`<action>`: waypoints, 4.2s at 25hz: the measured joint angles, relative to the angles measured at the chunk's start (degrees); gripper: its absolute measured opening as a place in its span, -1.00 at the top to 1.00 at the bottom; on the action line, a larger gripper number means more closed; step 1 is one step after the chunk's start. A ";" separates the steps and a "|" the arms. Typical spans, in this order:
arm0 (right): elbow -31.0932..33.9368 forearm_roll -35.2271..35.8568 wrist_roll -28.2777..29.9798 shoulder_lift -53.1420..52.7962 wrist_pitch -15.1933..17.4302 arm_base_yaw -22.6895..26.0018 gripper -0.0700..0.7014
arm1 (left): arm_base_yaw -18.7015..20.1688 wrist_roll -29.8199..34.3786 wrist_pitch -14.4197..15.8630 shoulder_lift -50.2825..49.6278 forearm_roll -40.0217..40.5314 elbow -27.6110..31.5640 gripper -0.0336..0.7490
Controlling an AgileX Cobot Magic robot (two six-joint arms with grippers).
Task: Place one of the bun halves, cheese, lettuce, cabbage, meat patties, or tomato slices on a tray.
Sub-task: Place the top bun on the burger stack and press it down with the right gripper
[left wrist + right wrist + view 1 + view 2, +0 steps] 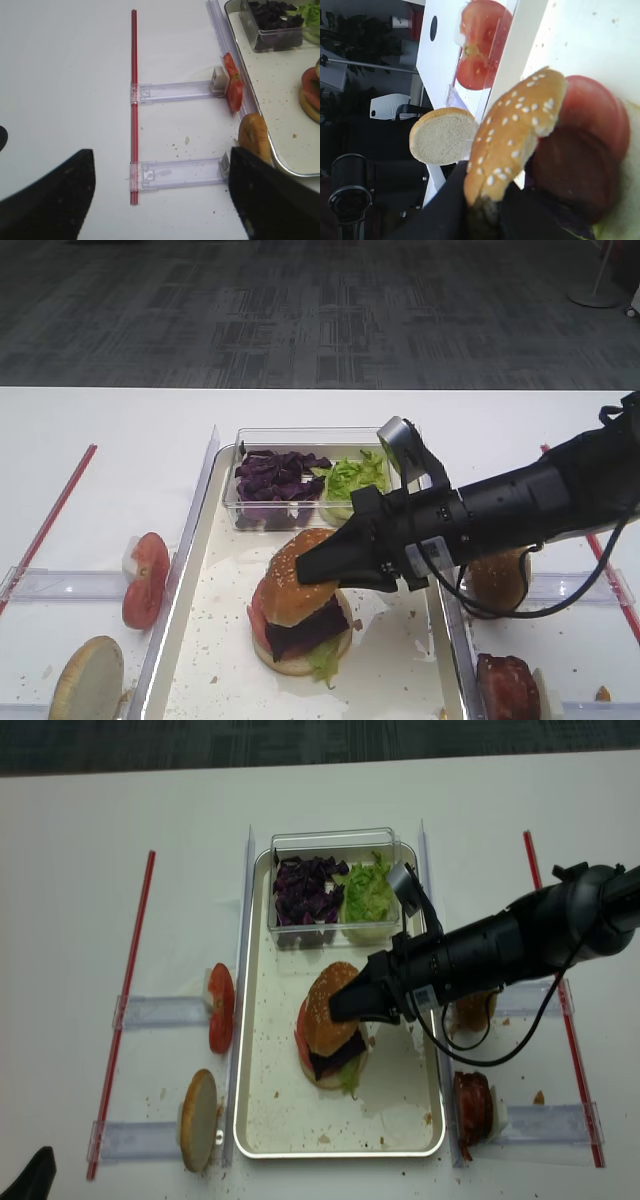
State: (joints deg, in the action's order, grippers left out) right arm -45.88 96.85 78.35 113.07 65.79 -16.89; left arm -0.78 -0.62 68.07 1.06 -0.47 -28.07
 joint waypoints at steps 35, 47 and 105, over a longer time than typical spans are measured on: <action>-0.41 -4.40 -2.37 0.00 -0.08 0.04 0.48 | 0.00 0.00 0.00 0.00 0.00 0.00 -0.39; -0.41 -4.83 -2.45 0.00 -0.08 0.04 0.48 | 0.00 0.00 0.00 0.00 0.00 0.00 -0.39; -0.41 -3.47 -1.32 0.00 -0.08 0.04 -0.53 | 0.00 0.00 0.00 0.00 0.00 0.00 -0.39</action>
State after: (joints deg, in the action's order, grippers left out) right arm -46.29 93.38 77.03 113.07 65.71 -16.85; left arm -0.78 -0.62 68.07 1.06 -0.47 -28.07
